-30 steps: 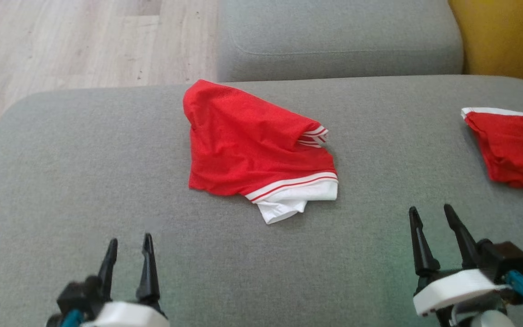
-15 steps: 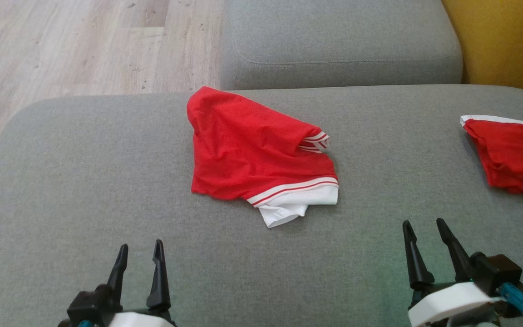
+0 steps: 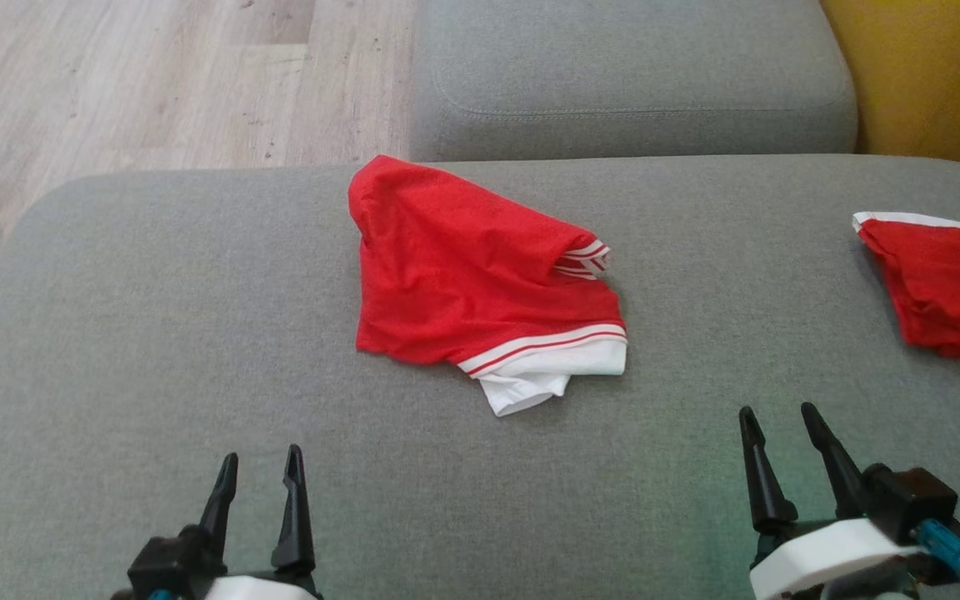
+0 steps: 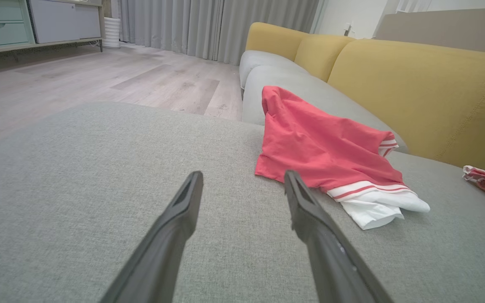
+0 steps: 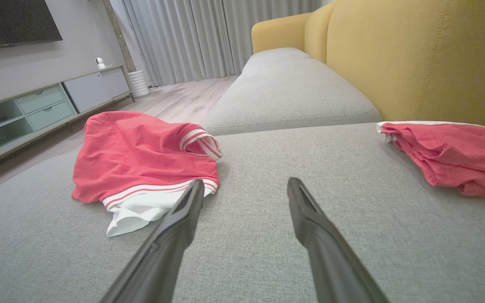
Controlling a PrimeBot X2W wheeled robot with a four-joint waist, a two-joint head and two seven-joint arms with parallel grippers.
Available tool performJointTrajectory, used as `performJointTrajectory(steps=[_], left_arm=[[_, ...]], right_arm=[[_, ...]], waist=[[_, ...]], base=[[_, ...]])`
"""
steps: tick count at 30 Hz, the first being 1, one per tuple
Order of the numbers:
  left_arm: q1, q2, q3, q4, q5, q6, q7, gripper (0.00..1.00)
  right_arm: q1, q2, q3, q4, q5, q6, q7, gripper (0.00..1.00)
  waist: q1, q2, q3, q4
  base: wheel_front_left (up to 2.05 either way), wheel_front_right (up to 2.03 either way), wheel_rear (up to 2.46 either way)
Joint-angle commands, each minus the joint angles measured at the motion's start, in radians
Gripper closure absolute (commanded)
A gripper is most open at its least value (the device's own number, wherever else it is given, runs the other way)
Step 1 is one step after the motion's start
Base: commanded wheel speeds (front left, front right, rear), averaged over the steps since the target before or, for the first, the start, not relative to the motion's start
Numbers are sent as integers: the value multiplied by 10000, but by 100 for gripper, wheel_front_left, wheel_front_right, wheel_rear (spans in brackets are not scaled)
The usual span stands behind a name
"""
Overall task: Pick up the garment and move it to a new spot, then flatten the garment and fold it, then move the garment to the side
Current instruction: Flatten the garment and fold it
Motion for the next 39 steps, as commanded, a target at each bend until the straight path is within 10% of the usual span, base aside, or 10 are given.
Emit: performJointTrajectory(steps=[1, 14, 35, 39], left_arm=[[-356, 74, 375, -233, -23, -38, -107, 0], [-557, 67, 235, -442, 113, 63, -19, 0], [-1191, -489, 324, -131, 419, -87, -102, 0], [-1229, -567, 401, -3, 452, -180, -111, 0]], right_arm=[[-324, -52, 164, -269, 24, -7, -70, 0], [-1202, -52, 294, 278, -551, -7, 573, 0], [-4794, -52, -27, 4583, -414, -7, 2010, 0], [-5131, -52, 73, 5122, 170, -7, 1955, 70]], waist=[[0, 0, 10, 35], [0, 0, 478, 711], [0, 0, 2004, 2169], [0, 0, 2024, 2153]], base=[[0, 0, 0], [0, 0, 0], [0, 0, 0], [0, 0, 0]])
